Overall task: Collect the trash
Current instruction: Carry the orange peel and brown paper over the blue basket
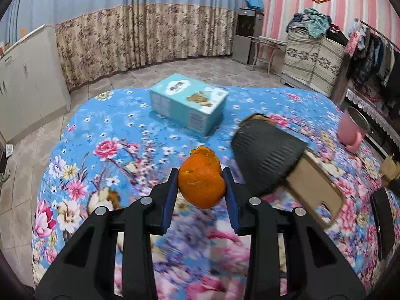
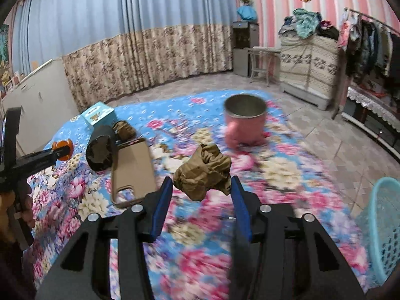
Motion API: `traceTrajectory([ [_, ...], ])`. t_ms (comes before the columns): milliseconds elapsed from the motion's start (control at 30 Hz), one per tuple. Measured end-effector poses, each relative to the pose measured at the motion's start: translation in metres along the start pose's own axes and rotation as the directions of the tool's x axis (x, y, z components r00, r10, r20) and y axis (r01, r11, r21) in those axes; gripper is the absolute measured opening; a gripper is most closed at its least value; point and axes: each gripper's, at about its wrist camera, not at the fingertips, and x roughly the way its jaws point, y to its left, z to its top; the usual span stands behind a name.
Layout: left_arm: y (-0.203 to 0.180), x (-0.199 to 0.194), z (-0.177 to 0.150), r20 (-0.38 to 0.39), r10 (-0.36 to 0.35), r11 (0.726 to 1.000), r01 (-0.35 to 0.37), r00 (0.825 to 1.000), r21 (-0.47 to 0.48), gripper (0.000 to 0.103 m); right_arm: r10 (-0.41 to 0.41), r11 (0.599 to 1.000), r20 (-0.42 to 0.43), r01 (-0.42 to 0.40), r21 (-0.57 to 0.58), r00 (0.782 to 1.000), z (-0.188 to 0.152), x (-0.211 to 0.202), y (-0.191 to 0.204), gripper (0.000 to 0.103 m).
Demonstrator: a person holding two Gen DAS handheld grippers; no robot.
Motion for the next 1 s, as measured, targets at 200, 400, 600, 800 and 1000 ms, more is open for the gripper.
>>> traceTrajectory([
  [200, -0.058, -0.034, -0.002, 0.068, -0.047, 0.995, 0.041, 0.997, 0.09, 0.034, -0.052, 0.998, 0.07, 0.05, 0.025, 0.996, 0.001, -0.047, -0.046, 0.047],
  [400, -0.138, -0.058, 0.001, 0.068, -0.182, 0.973, 0.17, 0.981, 0.158, 0.034, -0.135, 0.987, 0.098, 0.125, 0.102, 0.986, -0.003, -0.085, -0.115, 0.047],
  [600, -0.227, -0.07, 0.004, 0.045, -0.343, 0.922, 0.327, 0.938, 0.205, 0.034, -0.234, 0.956, 0.105, 0.209, 0.205, 0.967, -0.018, -0.116, -0.178, 0.048],
  [800, -0.291, -0.077, 0.001, 0.04, -0.418, 0.877, 0.392, 0.907, 0.278, 0.034, -0.329, 0.921, 0.114, 0.292, 0.259, 0.937, -0.029, -0.138, -0.227, 0.048],
  [1000, -0.352, -0.086, 0.007, 0.055, -0.449, 0.842, 0.402, 0.892, 0.359, 0.034, -0.385, 0.889, 0.126, 0.331, 0.318, 0.914, -0.039, -0.148, -0.261, 0.048],
])
